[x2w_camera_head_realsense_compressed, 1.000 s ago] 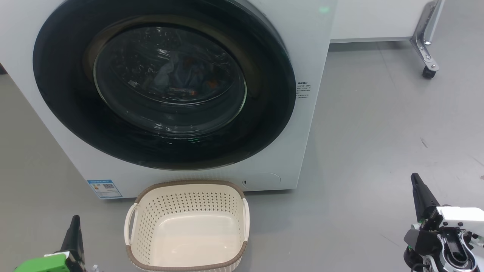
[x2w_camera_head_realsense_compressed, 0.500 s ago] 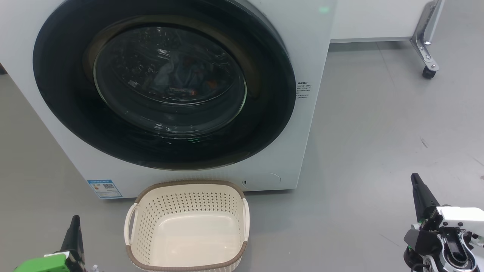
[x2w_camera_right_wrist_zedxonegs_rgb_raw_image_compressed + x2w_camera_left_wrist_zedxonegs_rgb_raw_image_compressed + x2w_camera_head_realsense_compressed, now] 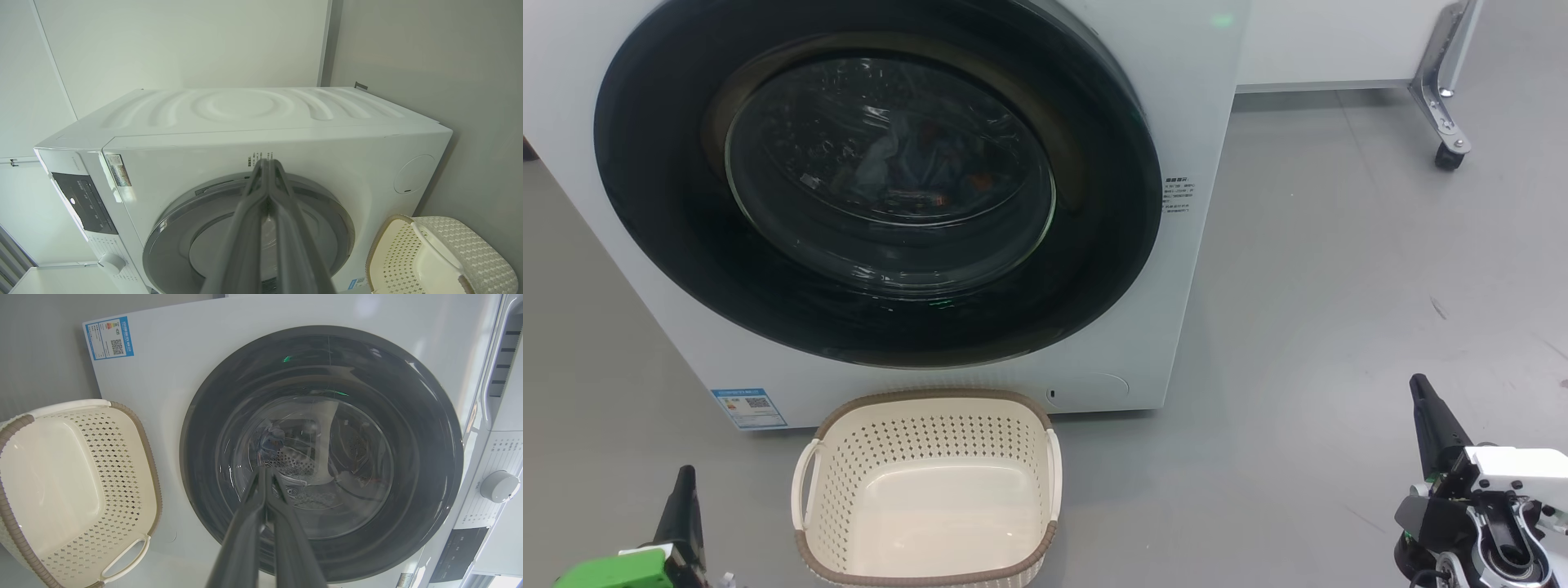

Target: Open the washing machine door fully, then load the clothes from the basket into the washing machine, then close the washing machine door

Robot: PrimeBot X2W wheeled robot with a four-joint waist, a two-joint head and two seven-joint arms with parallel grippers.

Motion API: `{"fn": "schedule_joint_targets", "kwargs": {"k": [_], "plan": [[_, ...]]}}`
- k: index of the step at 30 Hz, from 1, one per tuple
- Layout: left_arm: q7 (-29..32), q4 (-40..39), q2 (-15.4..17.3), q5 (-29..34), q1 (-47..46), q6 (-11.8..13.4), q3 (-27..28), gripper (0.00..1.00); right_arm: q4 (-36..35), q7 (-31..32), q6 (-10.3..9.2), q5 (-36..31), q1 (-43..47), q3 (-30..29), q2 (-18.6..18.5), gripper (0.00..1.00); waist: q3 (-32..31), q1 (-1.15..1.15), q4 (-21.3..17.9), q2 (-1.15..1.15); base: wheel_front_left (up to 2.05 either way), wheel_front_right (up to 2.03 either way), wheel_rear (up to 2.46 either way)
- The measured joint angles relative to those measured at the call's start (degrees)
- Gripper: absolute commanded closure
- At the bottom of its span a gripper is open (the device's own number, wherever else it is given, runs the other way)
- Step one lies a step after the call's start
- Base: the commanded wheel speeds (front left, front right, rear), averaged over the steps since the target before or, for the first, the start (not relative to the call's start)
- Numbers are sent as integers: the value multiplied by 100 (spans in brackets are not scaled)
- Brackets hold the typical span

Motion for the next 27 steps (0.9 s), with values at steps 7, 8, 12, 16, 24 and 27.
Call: {"fn": "schedule_joint_targets", "kwargs": {"k": [7,8,12,16,24,27], "plan": [[0,0,-1,0,0,0,1,100,0,0,-1,0,-1,-1,5,100,0,0,0,0,0,0,0],[0,0,-1,0,0,0,1,100,0,0,0,0,-1,-1,7,100,0,0,0,0,0,0,0],[1,0,-1,0,0,0,1,100,1,1,0,0,-1,-1,9,100,0,0,0,0,0,0,0],[0,0,-1,0,0,0,2,100,1,1,-1,0,-1,-1,9,100,0,0,0,0,0,0,0],[1,1,-1,0,-1,0,2,100,1,24,0,0,-1,-2,10,100,0,0,0,0,0,0,0],[1,1,-1,0,-1,0,3,100,1,24,0,0,-1,-3,10,100,0,0,0,0,0,0,0]]}}
